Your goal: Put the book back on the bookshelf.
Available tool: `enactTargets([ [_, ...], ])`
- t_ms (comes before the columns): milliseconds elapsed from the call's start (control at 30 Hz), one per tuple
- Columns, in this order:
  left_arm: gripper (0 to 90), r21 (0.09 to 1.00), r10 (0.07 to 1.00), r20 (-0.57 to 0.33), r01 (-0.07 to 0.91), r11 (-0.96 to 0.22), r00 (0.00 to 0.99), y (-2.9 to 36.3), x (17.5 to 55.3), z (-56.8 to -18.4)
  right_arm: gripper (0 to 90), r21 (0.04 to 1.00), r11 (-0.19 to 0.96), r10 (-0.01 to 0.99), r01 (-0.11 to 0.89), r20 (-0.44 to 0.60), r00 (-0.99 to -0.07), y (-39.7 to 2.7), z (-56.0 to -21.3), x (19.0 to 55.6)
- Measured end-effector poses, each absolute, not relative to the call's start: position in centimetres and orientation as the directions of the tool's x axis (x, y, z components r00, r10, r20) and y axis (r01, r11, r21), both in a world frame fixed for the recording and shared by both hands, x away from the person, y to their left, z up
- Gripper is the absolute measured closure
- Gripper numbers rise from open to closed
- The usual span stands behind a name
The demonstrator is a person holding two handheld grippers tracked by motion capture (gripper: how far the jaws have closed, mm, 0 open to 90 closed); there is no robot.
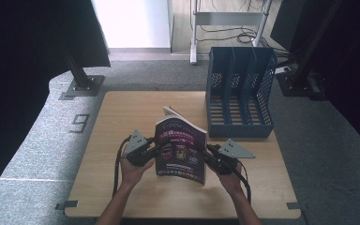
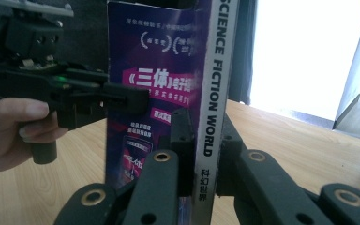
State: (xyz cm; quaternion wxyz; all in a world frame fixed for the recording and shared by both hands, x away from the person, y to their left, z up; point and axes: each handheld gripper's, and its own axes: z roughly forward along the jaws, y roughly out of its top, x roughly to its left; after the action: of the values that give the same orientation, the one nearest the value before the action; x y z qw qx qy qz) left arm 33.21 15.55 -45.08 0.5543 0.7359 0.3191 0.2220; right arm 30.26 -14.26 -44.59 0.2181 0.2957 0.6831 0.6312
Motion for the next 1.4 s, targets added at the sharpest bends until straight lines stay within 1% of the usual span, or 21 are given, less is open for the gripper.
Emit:
enactTargets([
  [67, 52.8, 0.956, 0.728, -0.03, 0.233, -0.18, 0.685, 15.6, 33.4, -45.4, 81.4, 0.991, 0.029, 0.674, 0.133, 0.079, -0.734, -14.4, -44.6, 30.2],
  [233, 37.8, 0.956, 0.736, -0.056, 0.25, -0.157, 0.675, 15.8, 33.7, -45.3, 81.4, 0.992, 0.046, 0.665, 0.121, 0.06, -0.744, -14.2, -44.7, 30.0],
  [367, 29.0, 0.954, 0.733, -0.065, 0.258, -0.153, 0.677, 15.8, 34.1, -45.0, 81.5, 0.993, 0.06, 0.654, 0.105, 0.04, -0.755, -14.1, -44.7, 29.7],
  [467, 25.1, 0.954, 0.725, -0.071, 0.258, -0.15, 0.685, 15.7, 34.4, -44.6, 81.5, 0.993, 0.067, 0.642, 0.095, 0.031, -0.766, -14.0, -44.6, 29.6],
  [567, 20.2, 0.947, 0.705, -0.076, 0.273, -0.172, 0.705, 15.3, 34.9, -44.3, 81.4, 0.994, 0.07, 0.632, 0.088, 0.024, -0.774, -14.0, -44.6, 29.4],
  [767, 16.3, 0.938, 0.69, -0.058, 0.275, -0.209, 0.722, 14.4, 35.3, -44.0, 81.4, 0.994, 0.073, 0.626, 0.084, 0.02, -0.779, -14.0, -44.6, 29.3],
  [933, 14.1, 0.931, 0.684, -0.061, 0.289, -0.223, 0.727, 14.2, 35.7, -44.2, 81.4, 0.994, 0.072, 0.62, 0.086, 0.023, -0.785, -14.0, -44.7, 29.3],
  [1167, 14.2, 0.936, 0.668, -0.075, 0.283, -0.209, 0.74, 14.1, 35.6, -44.2, 81.3, 0.994, 0.073, 0.613, 0.082, 0.021, -0.79, -14.0, -44.7, 29.3],
  [1233, 14.5, 0.937, 0.663, -0.091, 0.289, -0.195, 0.743, 14.1, 35.7, -44.2, 81.0, 0.994, 0.074, 0.61, 0.078, 0.016, -0.792, -14.1, -44.7, 29.3],
  [1400, 15.8, 0.943, 0.661, -0.102, 0.284, -0.174, 0.743, 14.3, 35.3, -44.4, 77.2, 0.994, 0.087, 0.608, 0.069, 0.002, -0.794, -14.0, -44.7, 29.2],
])
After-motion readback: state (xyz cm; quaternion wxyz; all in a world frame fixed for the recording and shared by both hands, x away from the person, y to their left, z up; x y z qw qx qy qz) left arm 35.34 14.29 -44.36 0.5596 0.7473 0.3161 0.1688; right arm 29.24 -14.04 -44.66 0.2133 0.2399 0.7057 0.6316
